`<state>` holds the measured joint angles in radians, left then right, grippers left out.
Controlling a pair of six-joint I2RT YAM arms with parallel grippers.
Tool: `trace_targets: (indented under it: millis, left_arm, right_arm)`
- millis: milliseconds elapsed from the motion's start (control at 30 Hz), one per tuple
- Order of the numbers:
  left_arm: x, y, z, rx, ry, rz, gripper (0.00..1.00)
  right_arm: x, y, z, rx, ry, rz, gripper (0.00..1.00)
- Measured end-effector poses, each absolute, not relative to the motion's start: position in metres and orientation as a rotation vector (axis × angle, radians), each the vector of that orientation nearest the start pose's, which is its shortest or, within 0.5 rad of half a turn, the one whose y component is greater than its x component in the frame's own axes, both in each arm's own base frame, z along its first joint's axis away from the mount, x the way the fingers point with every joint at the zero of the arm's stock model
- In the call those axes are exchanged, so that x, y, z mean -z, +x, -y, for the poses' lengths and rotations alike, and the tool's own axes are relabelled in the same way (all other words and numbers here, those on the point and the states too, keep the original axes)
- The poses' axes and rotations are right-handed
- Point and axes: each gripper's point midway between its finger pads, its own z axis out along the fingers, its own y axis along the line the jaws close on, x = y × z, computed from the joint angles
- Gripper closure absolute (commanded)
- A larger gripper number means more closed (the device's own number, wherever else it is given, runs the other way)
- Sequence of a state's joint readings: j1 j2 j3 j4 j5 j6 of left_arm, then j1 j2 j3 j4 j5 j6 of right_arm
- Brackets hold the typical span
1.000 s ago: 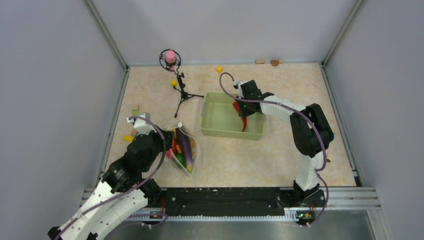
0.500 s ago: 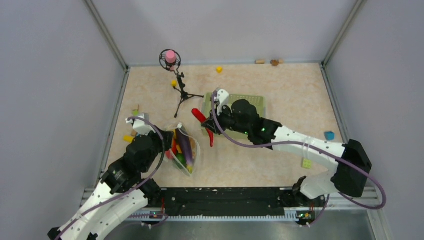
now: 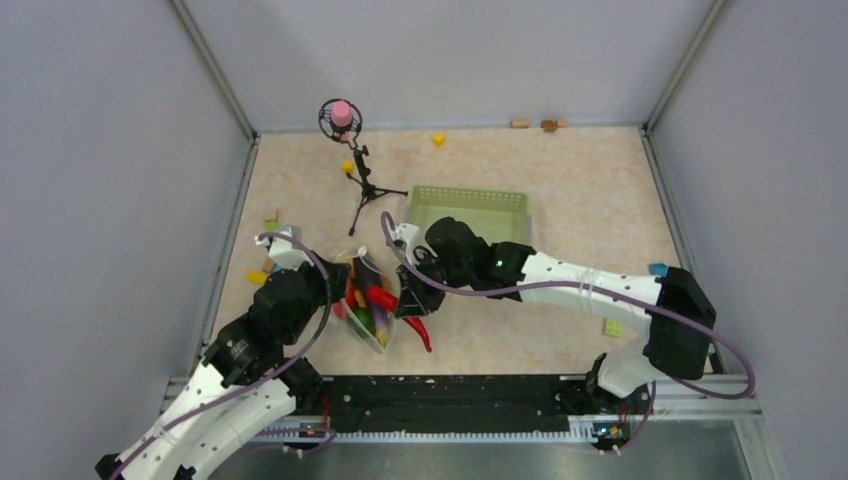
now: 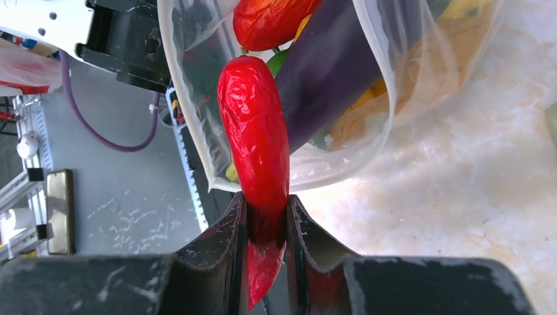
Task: Place the food in the zip-top bag and seal the zipper
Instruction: Place the fake vegetable in the zipper food storage bag.
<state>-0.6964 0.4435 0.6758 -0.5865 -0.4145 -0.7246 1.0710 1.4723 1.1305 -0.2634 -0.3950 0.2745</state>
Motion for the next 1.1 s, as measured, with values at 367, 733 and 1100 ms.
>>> trace_targets:
  millis: [367, 733, 1100]
  left_arm:
    - [-0.227, 0.199, 0.12, 0.61, -0.247, -1.927, 1.0]
    - [-0.222, 0.202, 0.124, 0.608, -0.241, -1.936, 1.0]
    - [-0.22, 0.204, 0.123, 0.609, -0.273, -1.932, 1.0]
  right_arm:
    - [-0.188, 0.145, -0.437, -1.129, -1.048, -2.234, 1.0]
    - [-0.179, 0.163, -0.464, -1.038, -0.836, -2.329, 0.9]
    - [-0.178, 0.205, -0.472, -0.952, -0.492, -2.253, 0.82]
